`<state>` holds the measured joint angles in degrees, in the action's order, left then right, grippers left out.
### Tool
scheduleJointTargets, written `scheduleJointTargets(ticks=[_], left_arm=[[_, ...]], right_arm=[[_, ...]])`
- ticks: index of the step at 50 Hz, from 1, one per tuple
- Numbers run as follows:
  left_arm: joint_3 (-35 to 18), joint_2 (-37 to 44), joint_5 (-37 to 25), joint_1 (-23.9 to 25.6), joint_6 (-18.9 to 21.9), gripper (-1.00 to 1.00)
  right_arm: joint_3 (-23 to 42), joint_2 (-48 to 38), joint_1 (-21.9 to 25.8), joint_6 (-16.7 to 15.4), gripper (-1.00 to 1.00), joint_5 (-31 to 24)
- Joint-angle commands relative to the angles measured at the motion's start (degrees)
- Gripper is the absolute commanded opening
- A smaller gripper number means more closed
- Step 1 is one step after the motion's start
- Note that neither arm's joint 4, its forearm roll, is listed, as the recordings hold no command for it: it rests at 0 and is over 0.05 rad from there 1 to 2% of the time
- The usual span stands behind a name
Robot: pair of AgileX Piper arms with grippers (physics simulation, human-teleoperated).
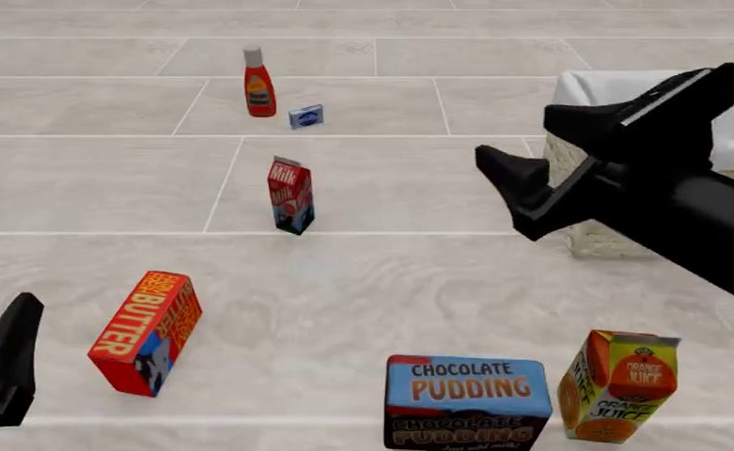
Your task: Pick the milk and place it in the basket.
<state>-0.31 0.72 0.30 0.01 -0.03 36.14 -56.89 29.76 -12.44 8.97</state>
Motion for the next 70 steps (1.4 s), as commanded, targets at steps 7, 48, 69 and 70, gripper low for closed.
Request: scheduleJointTargets(ticks=[7, 48, 69, 70], left_arm=[[-0.01, 0.03, 0.00, 0.01, -0.01, 1.00], [-0.01, 0.02, -0.01, -0.01, 0.00, 1.00], [-0.01, 0.01, -0.01, -0.01, -0.01, 1.00], [-0.01, 0.01, -0.01, -0.01, -0.01, 1.00]], right_arm=[[13.76, -15.37, 6.82, -4.78, 1.00, -5.76], [51.60, -50.98, 7.88, -6.17, 1.00, -15.74], [68.58, -65.40, 8.65, -4.01, 1.00, -21.34], [69.52, -66.22, 8.65, -3.78, 1.00, -21.67]])
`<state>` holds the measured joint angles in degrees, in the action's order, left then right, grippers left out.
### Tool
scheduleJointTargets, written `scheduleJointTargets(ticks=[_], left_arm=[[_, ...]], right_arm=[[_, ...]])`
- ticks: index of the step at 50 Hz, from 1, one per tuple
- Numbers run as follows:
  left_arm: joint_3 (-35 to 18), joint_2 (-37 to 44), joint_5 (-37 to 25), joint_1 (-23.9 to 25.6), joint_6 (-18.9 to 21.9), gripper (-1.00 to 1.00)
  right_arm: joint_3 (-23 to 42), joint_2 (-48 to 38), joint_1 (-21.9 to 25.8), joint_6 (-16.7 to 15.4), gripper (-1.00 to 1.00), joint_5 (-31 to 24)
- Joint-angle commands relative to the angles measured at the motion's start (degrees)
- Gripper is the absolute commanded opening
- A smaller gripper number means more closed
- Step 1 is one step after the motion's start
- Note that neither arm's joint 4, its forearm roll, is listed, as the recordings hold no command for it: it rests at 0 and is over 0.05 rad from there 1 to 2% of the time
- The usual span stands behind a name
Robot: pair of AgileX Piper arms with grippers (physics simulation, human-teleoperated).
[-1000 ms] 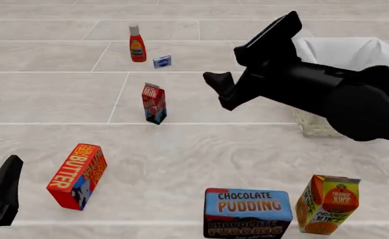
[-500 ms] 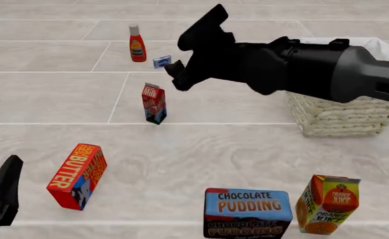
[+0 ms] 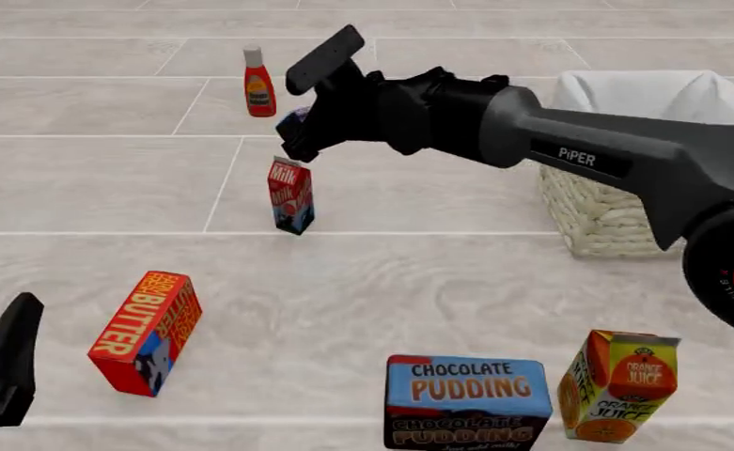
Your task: Pick the milk and place it in the basket.
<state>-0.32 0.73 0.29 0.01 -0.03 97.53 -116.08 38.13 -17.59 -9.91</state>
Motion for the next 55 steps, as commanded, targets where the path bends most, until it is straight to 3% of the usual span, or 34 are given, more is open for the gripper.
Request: scheduleJointTargets(ticks=[1, 36, 49, 55], left_arm=[[0.00, 0.01, 0.00, 0.01, 0.01, 1.00], [0.00, 0.02, 0.01, 0.00, 0.00, 1.00], [0.00, 0.00, 0.00, 0.00, 0.00, 1.00], [0.00, 0.00, 0.00, 0.01, 0.01, 1.00]], right_arm=[[8.71, -7.50, 0.25, 1.40, 1.00, -2.90], [29.37, -26.96, 0.60, 5.52, 1.00, -9.78], [32.87, -30.52, 0.08, 6.37, 1.00, -10.98], [31.37, -30.82, 0.41, 7.21, 1.00, -9.86]])
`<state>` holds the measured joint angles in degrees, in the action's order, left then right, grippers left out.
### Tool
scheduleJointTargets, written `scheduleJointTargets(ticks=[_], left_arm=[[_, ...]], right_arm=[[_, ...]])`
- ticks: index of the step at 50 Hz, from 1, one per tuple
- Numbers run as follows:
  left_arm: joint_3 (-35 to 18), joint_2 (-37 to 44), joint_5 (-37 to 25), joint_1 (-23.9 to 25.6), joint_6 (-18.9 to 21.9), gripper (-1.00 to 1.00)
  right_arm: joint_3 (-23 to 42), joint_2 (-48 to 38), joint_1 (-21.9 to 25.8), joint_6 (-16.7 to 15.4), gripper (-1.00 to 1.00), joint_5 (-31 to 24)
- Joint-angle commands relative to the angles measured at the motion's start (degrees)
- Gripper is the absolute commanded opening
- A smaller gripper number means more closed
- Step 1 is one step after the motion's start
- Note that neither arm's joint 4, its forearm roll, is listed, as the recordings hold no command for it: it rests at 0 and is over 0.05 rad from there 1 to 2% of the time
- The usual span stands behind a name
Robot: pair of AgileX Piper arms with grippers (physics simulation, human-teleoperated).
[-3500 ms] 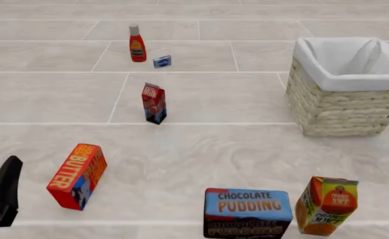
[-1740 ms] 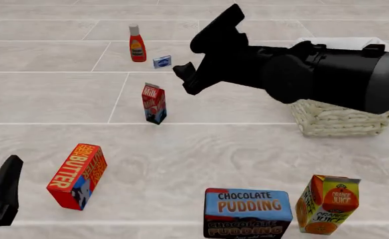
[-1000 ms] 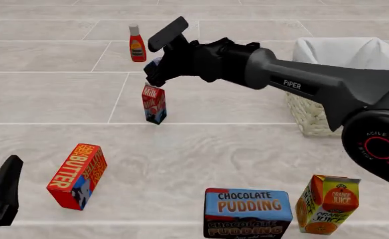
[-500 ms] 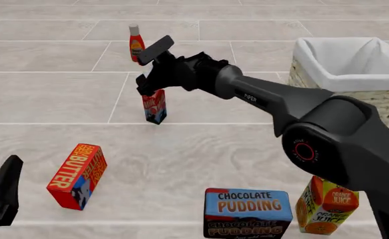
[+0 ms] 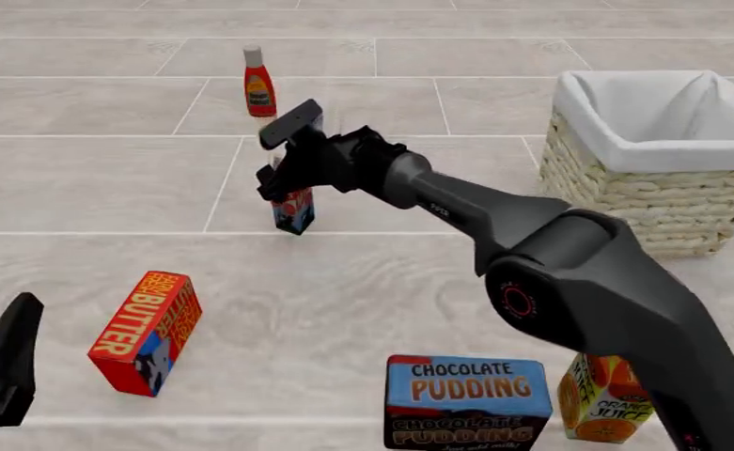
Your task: Pick the milk and place it in the basket.
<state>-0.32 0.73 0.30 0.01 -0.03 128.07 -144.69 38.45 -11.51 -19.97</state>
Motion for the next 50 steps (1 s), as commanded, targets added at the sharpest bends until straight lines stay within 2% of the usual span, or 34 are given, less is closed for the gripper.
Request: scheduleJointTargets(ticks=[1, 23, 24, 35, 42, 50], left_arm=[[0.00, 0.00, 0.00, 0.00, -0.01, 1.00], [0.00, -0.01, 0.00, -0.01, 0.00, 1.00], [0.00, -0.01, 0.00, -0.01, 0.00, 1.00], [0.00, 0.02, 0.00, 0.00, -0.01, 1.00], [0.00, 0.00, 0.00, 0.00, 0.00, 1.00], [0.00, -0.01, -0.01, -0.01, 0.01, 1.00]], right_arm=[[0.18, -2.24, 0.02, 1.22, 1.00, 0.64], [-2.17, -3.72, 0.18, 2.55, 1.00, 2.58], [-2.55, -3.56, 0.23, 2.54, -1.00, 2.73], [-5.43, -0.98, 0.79, 2.68, -1.00, 3.50], [-8.35, 1.62, 0.93, 1.81, -1.00, 4.78], [-14.80, 7.84, 0.38, -0.34, -1.00, 8.74]])
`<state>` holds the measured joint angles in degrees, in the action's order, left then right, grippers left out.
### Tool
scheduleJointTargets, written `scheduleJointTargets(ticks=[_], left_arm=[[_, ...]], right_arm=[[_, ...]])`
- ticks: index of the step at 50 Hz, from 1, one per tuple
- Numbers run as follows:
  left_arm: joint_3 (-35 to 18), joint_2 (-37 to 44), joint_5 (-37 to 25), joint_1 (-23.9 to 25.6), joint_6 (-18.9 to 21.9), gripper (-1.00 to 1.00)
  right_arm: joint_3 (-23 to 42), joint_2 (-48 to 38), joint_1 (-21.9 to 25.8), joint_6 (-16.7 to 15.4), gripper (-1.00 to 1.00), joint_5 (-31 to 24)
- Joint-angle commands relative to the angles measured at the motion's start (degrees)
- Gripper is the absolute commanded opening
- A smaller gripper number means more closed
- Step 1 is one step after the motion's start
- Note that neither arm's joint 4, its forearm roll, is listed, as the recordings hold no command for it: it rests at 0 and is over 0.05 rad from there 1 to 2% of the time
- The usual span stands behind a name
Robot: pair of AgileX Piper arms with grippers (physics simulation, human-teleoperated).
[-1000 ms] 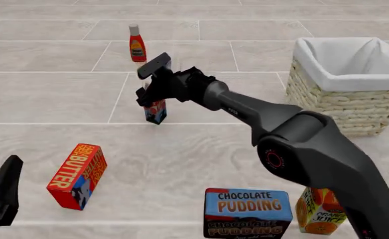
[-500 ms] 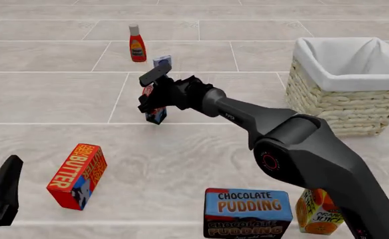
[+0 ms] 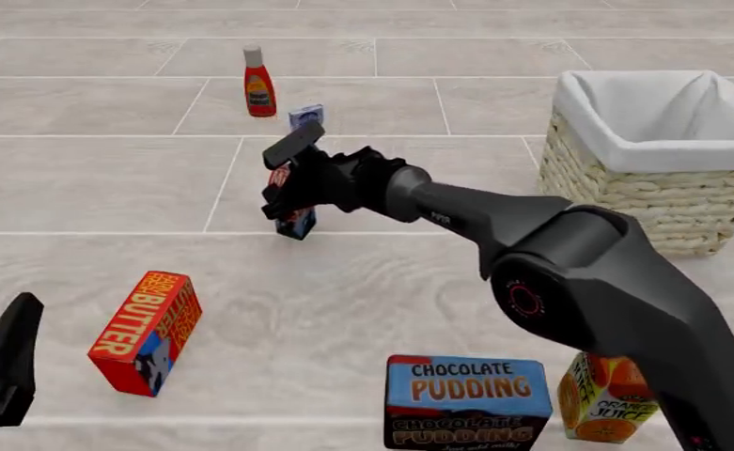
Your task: Pick the milk and place it in the basket.
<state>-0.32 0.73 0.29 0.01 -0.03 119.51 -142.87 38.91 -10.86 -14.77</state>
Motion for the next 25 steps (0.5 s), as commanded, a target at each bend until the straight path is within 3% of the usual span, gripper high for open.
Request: scheduleJointTargets(ticks=[1, 16, 25], left_arm=[[0.00, -0.02, -0.01, 0.00, 0.00, 1.00], [0.00, 0.02, 0.01, 0.01, 0.00, 1.00], [0.00, 0.01, 0.01, 0.02, 0.01, 1.00]], right_arm=[[-6.64, 6.49, -0.01, -0.95, -1.00, 3.57], [-18.05, 17.24, 0.36, -2.27, -1.00, 8.71], [-22.07, 23.95, -0.46, -2.58, -1.00, 8.87]])
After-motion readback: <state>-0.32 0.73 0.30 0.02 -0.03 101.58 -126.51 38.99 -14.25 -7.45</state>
